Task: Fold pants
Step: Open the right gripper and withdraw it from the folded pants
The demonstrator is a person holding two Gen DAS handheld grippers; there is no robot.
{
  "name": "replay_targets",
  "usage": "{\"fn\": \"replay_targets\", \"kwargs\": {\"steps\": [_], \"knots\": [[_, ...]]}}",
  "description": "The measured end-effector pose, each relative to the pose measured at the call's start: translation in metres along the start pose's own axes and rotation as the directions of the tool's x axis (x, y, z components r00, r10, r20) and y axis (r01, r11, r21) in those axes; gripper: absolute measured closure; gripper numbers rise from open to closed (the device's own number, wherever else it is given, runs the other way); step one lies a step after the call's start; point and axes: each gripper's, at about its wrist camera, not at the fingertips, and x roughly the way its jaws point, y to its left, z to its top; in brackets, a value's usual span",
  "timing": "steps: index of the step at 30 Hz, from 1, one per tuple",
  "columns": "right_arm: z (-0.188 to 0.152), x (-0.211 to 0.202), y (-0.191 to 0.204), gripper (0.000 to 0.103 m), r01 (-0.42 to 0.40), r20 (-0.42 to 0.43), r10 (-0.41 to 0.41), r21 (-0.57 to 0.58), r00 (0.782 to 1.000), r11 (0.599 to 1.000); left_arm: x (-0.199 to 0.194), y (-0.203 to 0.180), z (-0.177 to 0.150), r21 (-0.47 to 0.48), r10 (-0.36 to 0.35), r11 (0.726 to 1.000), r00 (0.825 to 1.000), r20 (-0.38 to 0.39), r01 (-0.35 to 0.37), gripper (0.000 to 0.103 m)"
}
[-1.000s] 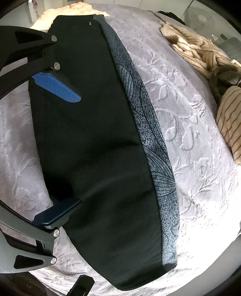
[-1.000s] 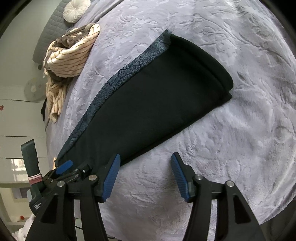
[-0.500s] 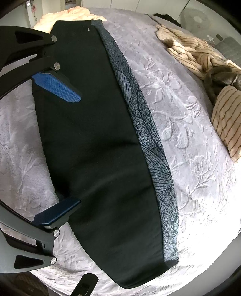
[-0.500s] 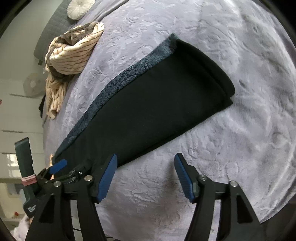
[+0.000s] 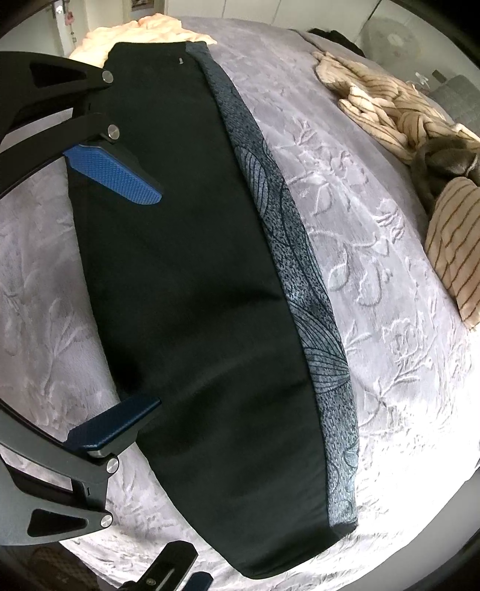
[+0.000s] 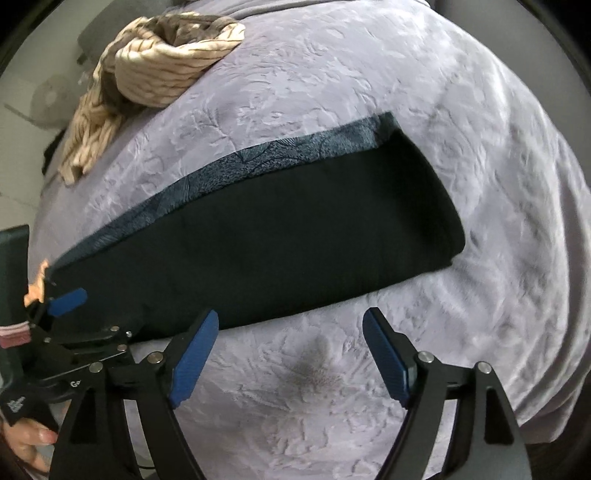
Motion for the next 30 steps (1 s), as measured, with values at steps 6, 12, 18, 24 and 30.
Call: {"fn": "replay_targets", "kwargs": {"steps": [6,12,18,24,30], "knots": [[0.003,0.0,0.011,0.018,0.056,0.005,-0.056,-0.056,0.998,0.997,0.001,0.002,0.0,0.0,0.005,1.0,1.0,-0.003,-0.005,0.0],[0.004,0.002,0.013,0.017,0.069,-0.006,-0.07,-0.069,0.998,0.995,0.001,0.001,-0.001,0.005,0.003,1.0,1.0,-0.005,-0.003,0.0],[0.004,0.006,0.017,0.017,0.116,-0.017,-0.118,-0.093,0.993,0.989,0.001,0.0,-0.001,0.008,0.003,1.0,1.0,-0.005,-0.003,0.0],[0.005,0.008,0.019,0.017,0.106,-0.024,-0.109,-0.098,0.994,0.99,0.001,-0.002,0.0,0.011,0.005,1.0,1.0,-0.006,-0.005,0.0],[0.002,0.009,0.016,0.017,0.094,-0.033,-0.097,-0.084,0.995,0.992,0.001,-0.004,0.0,0.015,0.004,1.0,1.0,-0.006,-0.004,0.0]]}}
